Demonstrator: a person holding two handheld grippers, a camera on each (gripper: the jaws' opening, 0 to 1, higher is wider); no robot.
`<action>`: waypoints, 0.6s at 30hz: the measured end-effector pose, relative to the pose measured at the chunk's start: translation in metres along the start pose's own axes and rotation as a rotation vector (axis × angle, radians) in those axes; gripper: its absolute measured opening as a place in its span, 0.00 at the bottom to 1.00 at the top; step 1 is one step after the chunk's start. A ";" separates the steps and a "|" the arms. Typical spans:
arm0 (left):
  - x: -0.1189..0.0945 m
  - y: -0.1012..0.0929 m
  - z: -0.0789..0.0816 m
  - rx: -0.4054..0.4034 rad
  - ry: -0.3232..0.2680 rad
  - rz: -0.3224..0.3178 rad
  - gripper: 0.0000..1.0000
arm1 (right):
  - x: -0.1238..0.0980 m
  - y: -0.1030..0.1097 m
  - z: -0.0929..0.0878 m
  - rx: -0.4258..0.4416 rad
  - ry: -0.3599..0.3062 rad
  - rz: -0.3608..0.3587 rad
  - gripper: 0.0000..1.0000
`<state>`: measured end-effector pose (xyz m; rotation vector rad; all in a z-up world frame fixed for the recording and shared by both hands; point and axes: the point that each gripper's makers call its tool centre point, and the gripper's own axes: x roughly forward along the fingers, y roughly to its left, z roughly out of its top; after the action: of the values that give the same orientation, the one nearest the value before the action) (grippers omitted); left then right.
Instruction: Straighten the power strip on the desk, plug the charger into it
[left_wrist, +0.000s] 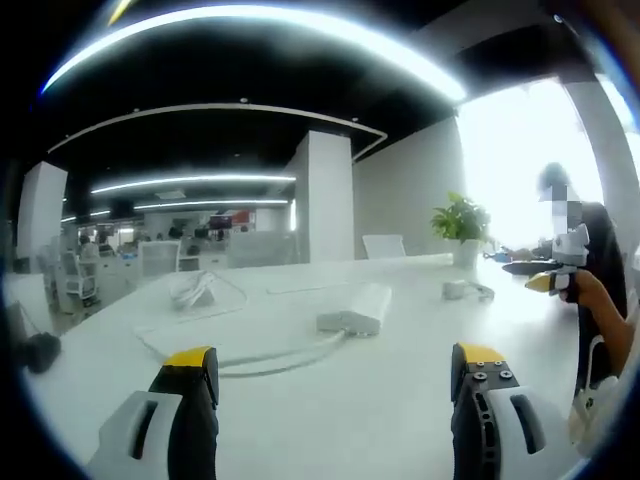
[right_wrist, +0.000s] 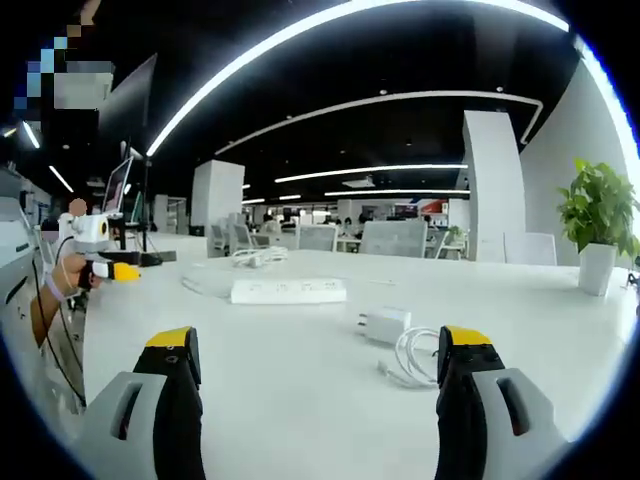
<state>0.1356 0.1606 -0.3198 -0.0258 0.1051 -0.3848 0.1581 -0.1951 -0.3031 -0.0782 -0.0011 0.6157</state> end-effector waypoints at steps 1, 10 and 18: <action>0.000 0.000 0.000 0.000 -0.001 0.000 0.99 | 0.000 0.001 0.000 0.000 0.001 0.001 0.98; 0.000 -0.001 0.002 0.001 -0.003 0.000 0.99 | -0.002 0.004 0.000 -0.002 0.001 0.007 0.98; 0.004 -0.008 0.004 0.009 0.005 -0.022 0.99 | -0.004 0.007 0.000 -0.005 0.002 0.014 0.98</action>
<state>0.1372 0.1518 -0.3155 -0.0172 0.1082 -0.4074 0.1511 -0.1914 -0.3030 -0.0836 0.0000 0.6292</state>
